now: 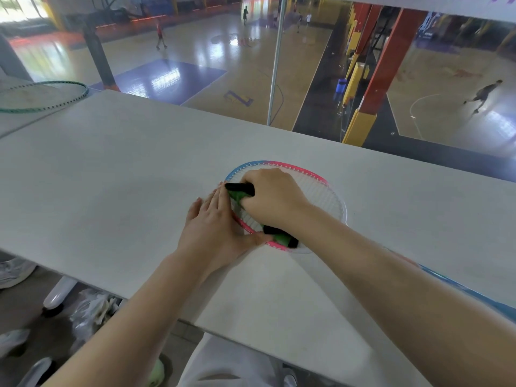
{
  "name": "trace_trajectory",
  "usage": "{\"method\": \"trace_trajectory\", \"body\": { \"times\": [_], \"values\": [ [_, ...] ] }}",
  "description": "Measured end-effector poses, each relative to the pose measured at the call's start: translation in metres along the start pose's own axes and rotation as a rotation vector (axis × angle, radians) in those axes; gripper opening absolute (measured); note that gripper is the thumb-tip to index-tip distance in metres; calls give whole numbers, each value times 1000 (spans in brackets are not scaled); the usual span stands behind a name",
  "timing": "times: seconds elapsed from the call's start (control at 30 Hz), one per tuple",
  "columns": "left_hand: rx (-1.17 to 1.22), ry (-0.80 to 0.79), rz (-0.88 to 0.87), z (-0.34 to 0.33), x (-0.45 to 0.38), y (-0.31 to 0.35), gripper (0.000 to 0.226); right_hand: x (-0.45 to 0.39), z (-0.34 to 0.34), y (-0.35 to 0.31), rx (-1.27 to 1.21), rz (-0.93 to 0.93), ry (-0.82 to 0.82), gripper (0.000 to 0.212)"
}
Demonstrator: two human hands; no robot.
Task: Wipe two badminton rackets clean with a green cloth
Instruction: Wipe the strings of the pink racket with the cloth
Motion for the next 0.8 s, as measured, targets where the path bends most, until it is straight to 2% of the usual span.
{"method": "trace_trajectory", "body": {
  "times": [0.1,0.2,0.43,0.53,0.7,0.8],
  "values": [
    [12,-12,11,-2,-1,-3,133,-2,-2,2,-242,-76,-131,13],
    [24,-2,5,-1,-1,-3,130,-3,-3,15,-391,-120,-261,11],
    [-43,-81,49,2,4,1,127,-18,5,57,-81,-77,-29,14],
    [-52,-84,49,1,4,0,127,-33,11,71,161,-33,65,11],
    [-61,-83,69,0,5,-1,130,-46,13,87,484,-27,154,14],
    [-57,-87,95,-1,4,-3,133,-46,2,81,532,-3,156,18]
  ]
}}
Point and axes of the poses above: each hand's wrist, its own x-axis away from the middle knuckle, its own z-axis out of the back of the hand, y = z × x, the point moved 6 cm from there along -x, towards the middle knuckle, and after that the axes turned 8 degrees about x, right-handed, at the moved point
